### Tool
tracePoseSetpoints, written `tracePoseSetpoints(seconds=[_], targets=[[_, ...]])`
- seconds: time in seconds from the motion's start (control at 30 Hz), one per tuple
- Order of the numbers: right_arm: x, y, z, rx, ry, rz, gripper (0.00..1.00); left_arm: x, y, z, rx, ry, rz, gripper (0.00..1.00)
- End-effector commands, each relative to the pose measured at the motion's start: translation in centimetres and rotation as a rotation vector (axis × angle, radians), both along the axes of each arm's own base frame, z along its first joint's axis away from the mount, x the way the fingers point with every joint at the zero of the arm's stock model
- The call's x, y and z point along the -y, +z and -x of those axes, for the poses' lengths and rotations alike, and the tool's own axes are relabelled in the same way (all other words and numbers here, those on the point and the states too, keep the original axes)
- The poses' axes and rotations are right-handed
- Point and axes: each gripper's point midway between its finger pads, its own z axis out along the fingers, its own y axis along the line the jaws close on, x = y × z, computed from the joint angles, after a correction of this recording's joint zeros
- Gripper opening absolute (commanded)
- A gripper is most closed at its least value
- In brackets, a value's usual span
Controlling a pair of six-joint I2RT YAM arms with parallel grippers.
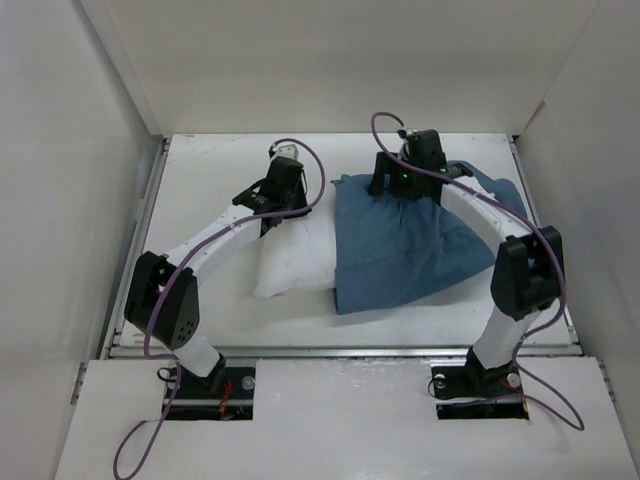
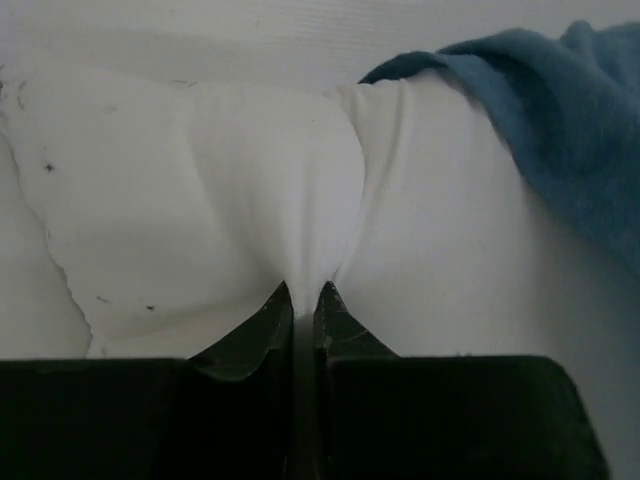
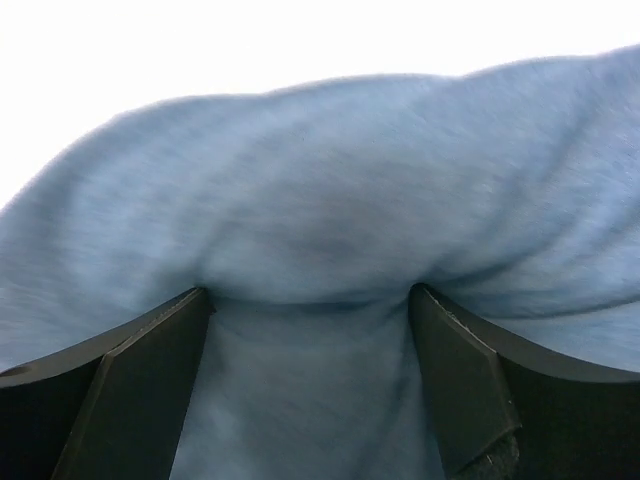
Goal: Put the pillow into the pillowcase
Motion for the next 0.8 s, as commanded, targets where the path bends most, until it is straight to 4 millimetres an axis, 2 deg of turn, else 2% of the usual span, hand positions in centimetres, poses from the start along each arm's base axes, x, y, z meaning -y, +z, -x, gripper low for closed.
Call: tracePoseSetpoints(seconds=[0.0, 0.03, 0.07, 0.1, 0.13, 0.17, 0.2, 0.23, 0.27, 0.33, 0.37, 0.4, 0.43, 0.47, 0.5, 0.53, 0.57, 0.6, 0.63, 0.67, 0.7, 0.73, 0.77], targets=[[-9.8, 3.5, -1.2, 0.120, 0.314, -0.132, 0.85, 2.8, -0.4, 4.5, -0.072, -0.180, 0.055, 0.00], [-11.2, 2.6, -1.8, 0.125, 0.349, -0.115, 0.85, 3.1, -0.4, 5.0, -0.059, -0.204, 0.060, 0.00], [-13.4, 3.4, -1.4, 0.145, 0.407, -0.130, 0.85, 3.4, -0.3, 5.7, -0.060, -0.223, 0.067, 0.00], [-14.9, 5.7, -2.0, 0.201, 0.446, -0.155, 0.85, 3.6, 0.0, 6.0, -0.055, -0.236, 0.082, 0.00], [-15.7, 5.2, -2.5, 0.202, 0.474, -0.166, 0.85, 4.3, 0.6, 6.7, -0.043, -0.287, 0.087, 0.00], [-16.9, 5.7, -2.2, 0.215, 0.510, -0.189, 0.85, 5.2, 0.3, 7.9, -0.067, -0.351, 0.107, 0.00], [-17.6, 6.1, -1.9, 0.214, 0.553, -0.220, 0.85, 5.4, 0.3, 8.1, -0.069, -0.370, 0.111, 0.00], [-18.0, 7.2, -2.2, 0.238, 0.565, -0.234, 0.85, 6.2, 0.3, 8.8, -0.071, -0.398, 0.110, 0.00], [-18.1, 7.2, -2.2, 0.238, 0.565, -0.234, 0.85, 6.8, 0.8, 9.2, -0.062, -0.433, 0.116, 0.00], [-17.2, 6.8, -2.7, 0.246, 0.522, -0.194, 0.85, 7.7, 1.4, 9.8, -0.039, -0.497, 0.106, 0.06], [-16.7, 7.9, -2.3, 0.266, 0.506, -0.188, 0.85, 8.6, 1.5, 10.5, -0.029, -0.545, 0.109, 0.11], [-15.7, 7.9, -2.4, 0.271, 0.488, -0.163, 0.85, 9.3, 2.1, 11.2, -0.023, -0.597, 0.124, 0.26], [-14.1, 6.8, -2.6, 0.254, 0.436, -0.126, 0.85, 9.5, 2.6, 11.0, -0.005, -0.607, 0.121, 0.29], [-13.4, 7.1, -2.3, 0.260, 0.414, -0.111, 0.85, 9.8, 2.5, 11.4, -0.001, -0.625, 0.115, 0.33], [-11.8, 9.4, -2.0, 0.310, 0.382, -0.099, 0.85, 10.0, 3.6, 10.8, 0.027, -0.615, 0.118, 0.40], [-10.4, 9.8, -2.0, 0.321, 0.321, -0.058, 0.85, 9.7, 3.7, 10.6, 0.028, -0.601, 0.106, 0.48], [-9.3, 9.1, -1.3, 0.313, 0.295, -0.021, 0.85, 9.5, 4.3, 10.4, 0.042, -0.587, 0.100, 0.66], [-7.8, 11.5, -0.1, 0.367, 0.279, 0.003, 0.85, 9.1, 5.1, 10.3, 0.055, -0.570, 0.091, 0.74], [-6.9, 12.2, 0.5, 0.383, 0.251, 0.016, 0.88, 8.2, 5.4, 9.7, 0.079, -0.521, 0.060, 0.84], [-5.8, 11.0, 1.4, 0.371, 0.221, 0.078, 0.88, 7.5, 5.9, 9.5, 0.096, -0.493, 0.044, 0.92], [-5.3, 11.6, 2.2, 0.393, 0.210, 0.102, 0.91, 6.7, 7.5, 9.5, 0.127, -0.441, 0.064, 1.00], [-4.5, 13.2, 3.7, 0.432, 0.196, 0.118, 0.93, 5.8, 8.2, 9.6, 0.136, -0.397, 0.060, 1.00], [-4.1, 13.1, 4.6, 0.433, 0.188, 0.151, 0.94, 4.0, 8.5, 8.8, 0.157, -0.310, 0.034, 1.00]])
